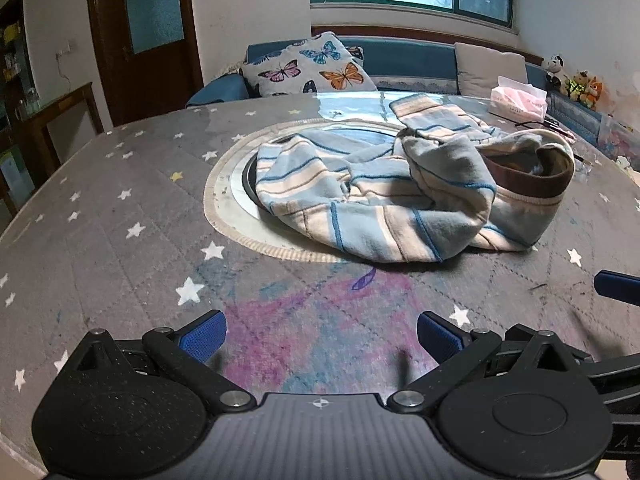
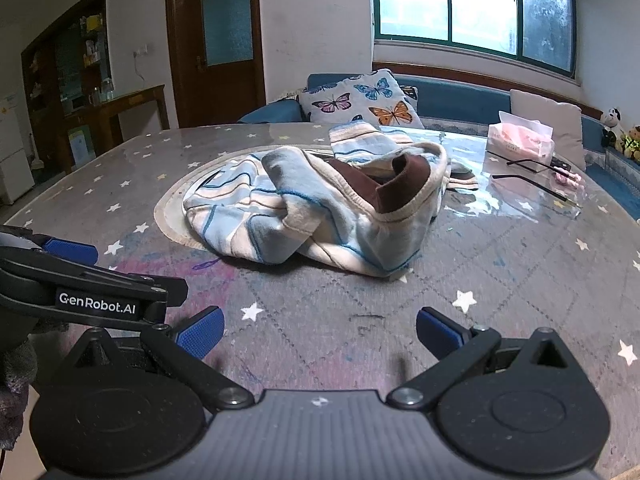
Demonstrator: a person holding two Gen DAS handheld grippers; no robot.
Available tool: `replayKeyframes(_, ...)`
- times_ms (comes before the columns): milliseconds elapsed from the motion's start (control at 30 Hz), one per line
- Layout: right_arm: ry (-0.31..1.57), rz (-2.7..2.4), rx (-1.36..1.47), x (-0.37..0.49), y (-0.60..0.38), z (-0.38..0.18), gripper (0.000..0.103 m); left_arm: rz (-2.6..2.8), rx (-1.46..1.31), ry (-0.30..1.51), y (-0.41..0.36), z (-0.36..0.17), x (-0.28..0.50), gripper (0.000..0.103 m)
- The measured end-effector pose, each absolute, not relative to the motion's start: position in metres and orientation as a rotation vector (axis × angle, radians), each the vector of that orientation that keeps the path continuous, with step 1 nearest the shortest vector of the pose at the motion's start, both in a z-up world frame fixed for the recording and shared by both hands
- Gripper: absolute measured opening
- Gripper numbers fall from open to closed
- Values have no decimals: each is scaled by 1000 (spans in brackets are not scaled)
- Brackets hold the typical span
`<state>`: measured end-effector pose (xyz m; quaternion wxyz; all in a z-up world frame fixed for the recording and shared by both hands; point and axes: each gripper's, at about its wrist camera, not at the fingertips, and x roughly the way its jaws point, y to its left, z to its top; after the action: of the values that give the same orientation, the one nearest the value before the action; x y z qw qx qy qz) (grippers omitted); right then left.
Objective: Fold clothes
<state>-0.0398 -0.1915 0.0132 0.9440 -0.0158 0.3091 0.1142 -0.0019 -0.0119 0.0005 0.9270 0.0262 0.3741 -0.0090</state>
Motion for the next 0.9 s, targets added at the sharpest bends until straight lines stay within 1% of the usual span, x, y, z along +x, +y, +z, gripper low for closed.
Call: replayKeyframes(900,658,239,-21,-50,-204,11,103,-21,43,827,-15,-9,-3,103)
